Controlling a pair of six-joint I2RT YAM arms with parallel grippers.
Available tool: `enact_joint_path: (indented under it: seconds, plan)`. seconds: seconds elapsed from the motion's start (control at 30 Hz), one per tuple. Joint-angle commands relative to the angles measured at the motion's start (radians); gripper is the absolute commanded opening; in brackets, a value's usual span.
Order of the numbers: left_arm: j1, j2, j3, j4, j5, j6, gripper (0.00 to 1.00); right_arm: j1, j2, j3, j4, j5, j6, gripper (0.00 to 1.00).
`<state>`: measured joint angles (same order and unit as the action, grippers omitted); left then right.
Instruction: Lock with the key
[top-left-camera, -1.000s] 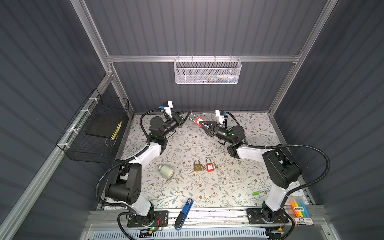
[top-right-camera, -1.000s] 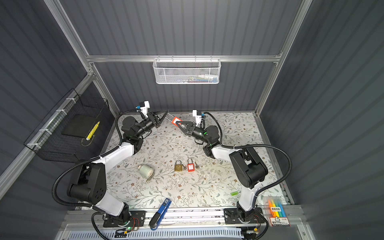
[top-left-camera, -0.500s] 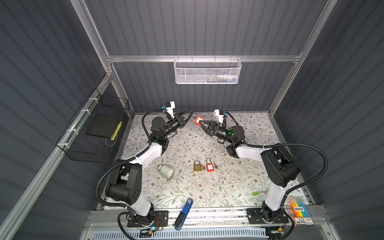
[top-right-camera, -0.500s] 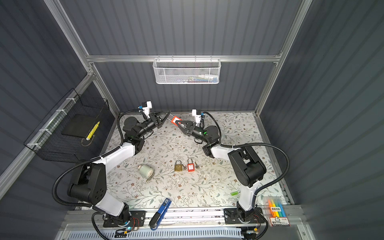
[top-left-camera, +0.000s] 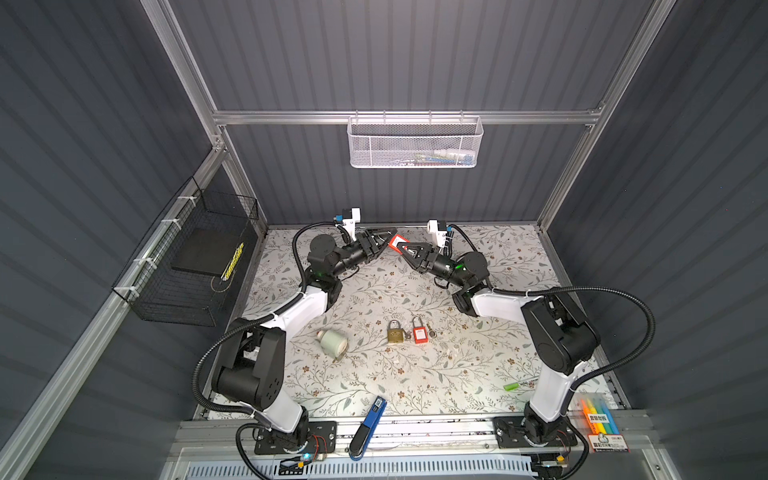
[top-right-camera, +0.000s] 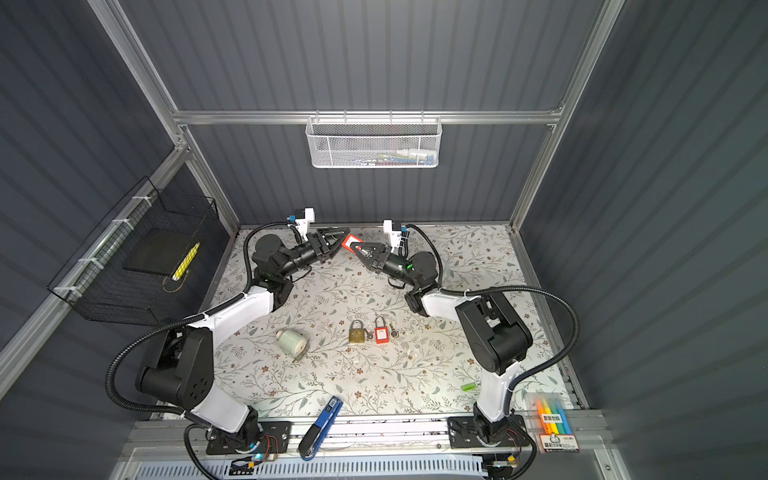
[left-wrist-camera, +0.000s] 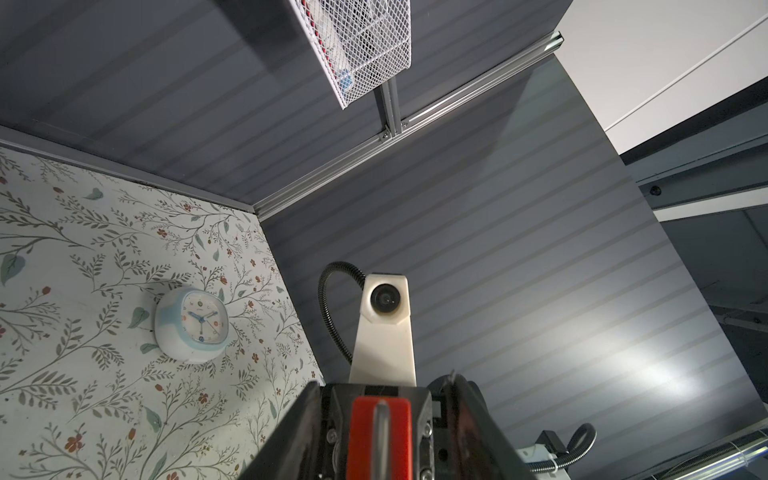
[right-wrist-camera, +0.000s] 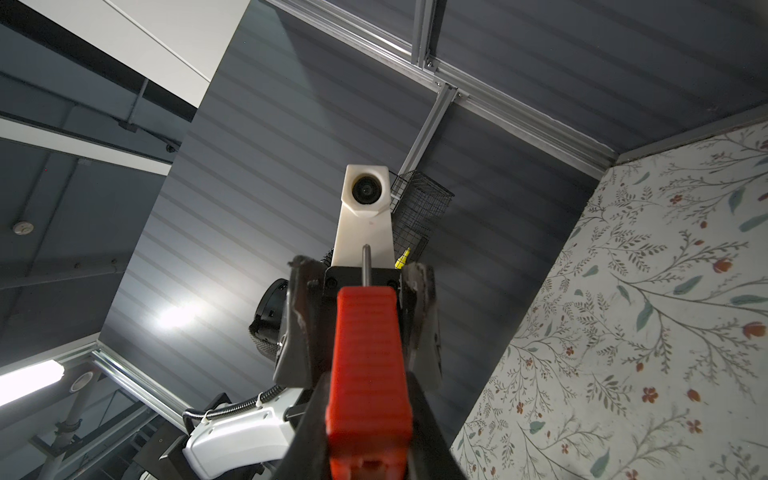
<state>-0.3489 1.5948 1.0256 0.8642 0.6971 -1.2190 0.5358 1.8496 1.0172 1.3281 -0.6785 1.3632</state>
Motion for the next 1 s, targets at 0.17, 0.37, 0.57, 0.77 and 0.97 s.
enact_joint_path:
  seconds: [0.17, 0.37, 0.57, 0.77, 0.97]
  plan:
    - [-0.008, -0.007, 0.005, -0.005, 0.034, 0.026, 0.47, 0.005, -0.031, 0.009, -0.055, -0.021, -0.052, 0.0]
    - [-0.016, -0.004, 0.005, -0.032, 0.043, 0.041, 0.48, 0.018, -0.021, 0.034, -0.07, -0.045, -0.056, 0.0]
    - [-0.025, -0.004, 0.013, -0.07, 0.048, 0.069, 0.51, 0.02, -0.017, 0.049, -0.081, -0.058, -0.056, 0.0]
    - [-0.027, -0.006, 0.013, -0.07, 0.051, 0.069, 0.32, 0.021, -0.015, 0.051, -0.11, -0.063, -0.065, 0.0]
    - [-0.027, -0.003, 0.01, -0.047, 0.044, 0.057, 0.0, 0.022, -0.026, 0.045, -0.124, -0.064, -0.078, 0.05]
